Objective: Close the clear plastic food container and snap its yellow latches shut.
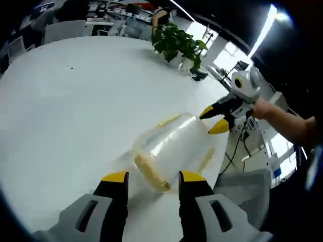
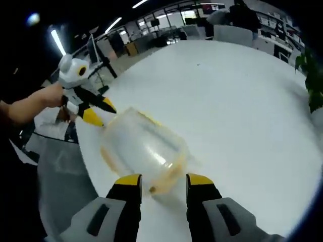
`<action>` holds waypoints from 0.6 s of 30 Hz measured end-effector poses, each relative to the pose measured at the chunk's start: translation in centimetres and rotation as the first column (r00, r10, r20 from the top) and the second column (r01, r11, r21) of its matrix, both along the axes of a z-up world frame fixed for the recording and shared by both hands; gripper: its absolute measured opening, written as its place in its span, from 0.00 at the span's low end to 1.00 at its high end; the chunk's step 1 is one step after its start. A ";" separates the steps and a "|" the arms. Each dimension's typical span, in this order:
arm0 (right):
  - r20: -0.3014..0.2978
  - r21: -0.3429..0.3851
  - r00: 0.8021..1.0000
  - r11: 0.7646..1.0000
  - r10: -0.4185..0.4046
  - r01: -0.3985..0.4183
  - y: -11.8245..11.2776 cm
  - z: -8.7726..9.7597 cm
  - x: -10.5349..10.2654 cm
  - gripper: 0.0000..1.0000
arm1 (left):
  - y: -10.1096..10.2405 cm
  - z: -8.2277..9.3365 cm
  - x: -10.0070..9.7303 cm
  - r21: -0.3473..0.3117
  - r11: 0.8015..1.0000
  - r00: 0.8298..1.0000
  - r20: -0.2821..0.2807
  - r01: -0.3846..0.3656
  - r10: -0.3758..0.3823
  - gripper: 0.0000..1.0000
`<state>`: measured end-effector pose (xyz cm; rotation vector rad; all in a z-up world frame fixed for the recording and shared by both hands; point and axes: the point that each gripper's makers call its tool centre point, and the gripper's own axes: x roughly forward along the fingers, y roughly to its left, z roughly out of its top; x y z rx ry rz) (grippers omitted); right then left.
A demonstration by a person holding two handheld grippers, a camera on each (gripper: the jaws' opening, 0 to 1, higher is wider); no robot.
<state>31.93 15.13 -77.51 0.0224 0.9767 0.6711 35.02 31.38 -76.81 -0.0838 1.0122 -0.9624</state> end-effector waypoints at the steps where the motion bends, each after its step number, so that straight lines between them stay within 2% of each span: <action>1: -0.002 0.042 0.999 0.998 -0.043 0.043 0.4 0.2 0.2 0.34 | -0.1 -0.2 0.0 0.004 1.000 0.999 -0.014 -0.030 0.030 0.38; 9: -0.022 0.052 0.997 0.996 -0.077 0.078 0.5 0.4 0.5 0.28 | -0.8 -1.1 -0.8 0.031 0.998 0.997 -0.047 -0.055 0.057 0.36; 18: -0.066 0.076 0.992 0.991 -0.108 0.113 0.5 0.2 0.5 0.28 | -0.9 -1.2 -0.8 0.024 0.997 0.995 -0.060 -0.075 0.076 0.35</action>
